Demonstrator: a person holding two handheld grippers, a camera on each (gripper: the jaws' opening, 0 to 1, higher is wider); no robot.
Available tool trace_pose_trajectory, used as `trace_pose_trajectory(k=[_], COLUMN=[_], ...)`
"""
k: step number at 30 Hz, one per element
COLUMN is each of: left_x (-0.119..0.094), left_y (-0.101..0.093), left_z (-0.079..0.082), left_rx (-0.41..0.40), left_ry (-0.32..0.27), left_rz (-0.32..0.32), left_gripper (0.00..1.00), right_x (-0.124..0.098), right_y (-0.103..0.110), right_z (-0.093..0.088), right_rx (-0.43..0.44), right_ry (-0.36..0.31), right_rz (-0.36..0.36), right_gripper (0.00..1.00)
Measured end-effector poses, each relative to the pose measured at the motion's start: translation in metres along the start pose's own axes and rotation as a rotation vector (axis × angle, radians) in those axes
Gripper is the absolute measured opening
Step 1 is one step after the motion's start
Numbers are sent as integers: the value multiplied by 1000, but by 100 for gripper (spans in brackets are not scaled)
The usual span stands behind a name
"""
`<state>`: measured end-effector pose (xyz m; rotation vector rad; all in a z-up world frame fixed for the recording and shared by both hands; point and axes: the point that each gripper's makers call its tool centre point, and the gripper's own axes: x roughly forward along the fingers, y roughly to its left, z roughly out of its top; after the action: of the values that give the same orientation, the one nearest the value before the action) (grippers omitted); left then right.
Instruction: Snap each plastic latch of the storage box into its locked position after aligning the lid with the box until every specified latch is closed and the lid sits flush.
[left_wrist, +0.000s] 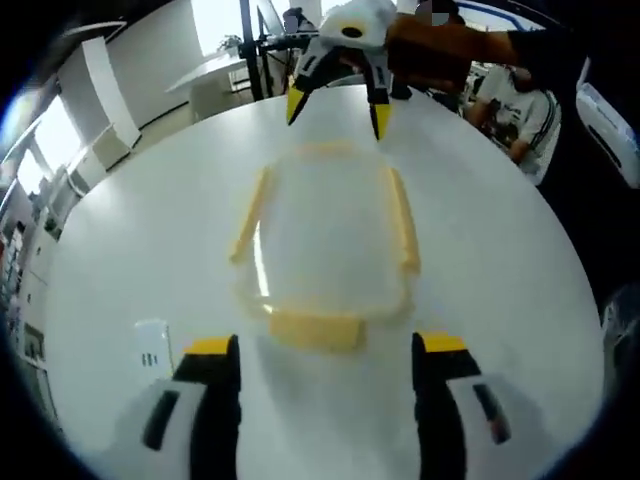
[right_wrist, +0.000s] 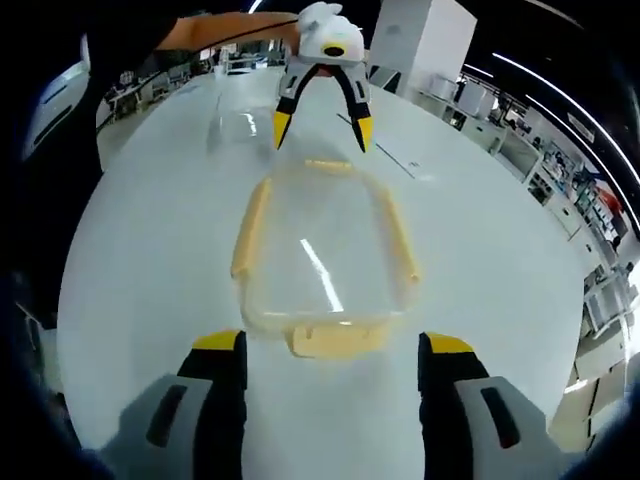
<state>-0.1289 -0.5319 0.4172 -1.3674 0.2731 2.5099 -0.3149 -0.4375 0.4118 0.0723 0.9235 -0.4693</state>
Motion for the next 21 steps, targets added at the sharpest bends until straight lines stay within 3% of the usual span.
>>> trace_pose_trajectory(k=[7,21], left_x=[8,20], left_y=[4,7], left_z=[-1,2], left_rx=[13,13], left_ry=[15,40], left_rz=[-29,-52], left_gripper=[60,55], right_x=[6,12], right_y=[-3,-16], right_z=[-4,-4], right_rx=[-9,-21], right_ry=[26,72], right_rz=[39,83], right_gripper=[62,56])
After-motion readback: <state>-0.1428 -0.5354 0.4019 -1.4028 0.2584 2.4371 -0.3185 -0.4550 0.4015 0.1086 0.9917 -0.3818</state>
